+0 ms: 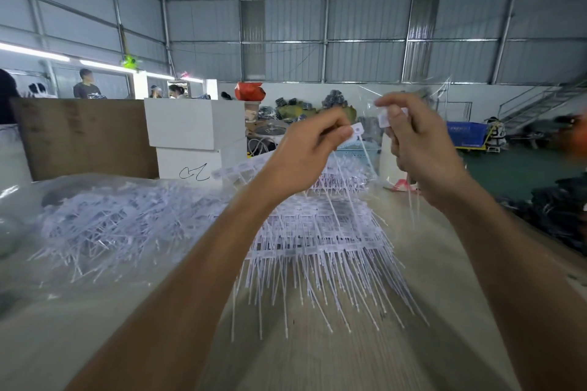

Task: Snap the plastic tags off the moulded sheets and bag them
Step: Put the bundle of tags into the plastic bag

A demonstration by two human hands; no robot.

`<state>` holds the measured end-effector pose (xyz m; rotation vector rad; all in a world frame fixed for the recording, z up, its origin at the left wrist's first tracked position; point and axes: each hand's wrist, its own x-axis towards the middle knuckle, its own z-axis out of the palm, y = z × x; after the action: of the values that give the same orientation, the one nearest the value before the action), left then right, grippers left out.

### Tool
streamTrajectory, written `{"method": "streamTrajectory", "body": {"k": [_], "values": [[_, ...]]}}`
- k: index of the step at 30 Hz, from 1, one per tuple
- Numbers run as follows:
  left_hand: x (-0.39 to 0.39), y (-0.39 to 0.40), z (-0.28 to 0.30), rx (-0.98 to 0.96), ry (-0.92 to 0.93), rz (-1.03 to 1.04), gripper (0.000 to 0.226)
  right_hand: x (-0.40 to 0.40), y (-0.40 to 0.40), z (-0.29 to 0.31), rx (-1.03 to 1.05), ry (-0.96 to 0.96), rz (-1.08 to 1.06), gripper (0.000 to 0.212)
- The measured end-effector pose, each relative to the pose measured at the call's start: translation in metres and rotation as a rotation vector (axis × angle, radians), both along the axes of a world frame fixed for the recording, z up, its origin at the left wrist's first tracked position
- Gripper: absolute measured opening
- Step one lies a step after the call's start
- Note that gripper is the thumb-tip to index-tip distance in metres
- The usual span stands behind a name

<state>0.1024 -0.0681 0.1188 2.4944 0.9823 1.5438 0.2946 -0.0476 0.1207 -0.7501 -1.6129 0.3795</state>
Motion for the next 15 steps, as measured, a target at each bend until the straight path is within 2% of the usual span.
{"method": "streamTrajectory", "body": {"k": [2, 4, 5, 8, 10, 12, 15], "values": [[-0.002, 0.002, -0.001, -0.015, -0.012, 0.014, 0.021, -0.003, -0.003, 0.000, 0.058, -0.124, 0.018, 0.036], [-0.003, 0.003, -0.001, -0.014, -0.013, 0.027, 0.021, -0.007, -0.004, 0.002, -0.014, -0.161, 0.062, 0.052], [-0.003, 0.003, -0.001, -0.007, -0.013, 0.033, 0.021, -0.009, -0.004, 0.002, -0.052, -0.179, 0.036, 0.051], [-0.004, 0.004, 0.000, 0.020, -0.006, 0.051, 0.021, -0.012, -0.007, 0.005, 0.010, -0.205, -0.138, 0.013], [-0.005, 0.005, 0.000, 0.015, 0.011, 0.071, 0.021, -0.012, -0.009, 0.005, 0.033, -0.136, -0.117, 0.027], [-0.005, 0.007, -0.001, 0.001, 0.020, 0.087, 0.021, -0.011, -0.011, 0.006, 0.029, -0.087, -0.070, 0.027], [-0.006, 0.008, -0.001, -0.004, 0.026, 0.095, 0.020, -0.011, -0.010, 0.007, 0.058, -0.085, -0.058, 0.042]]}}
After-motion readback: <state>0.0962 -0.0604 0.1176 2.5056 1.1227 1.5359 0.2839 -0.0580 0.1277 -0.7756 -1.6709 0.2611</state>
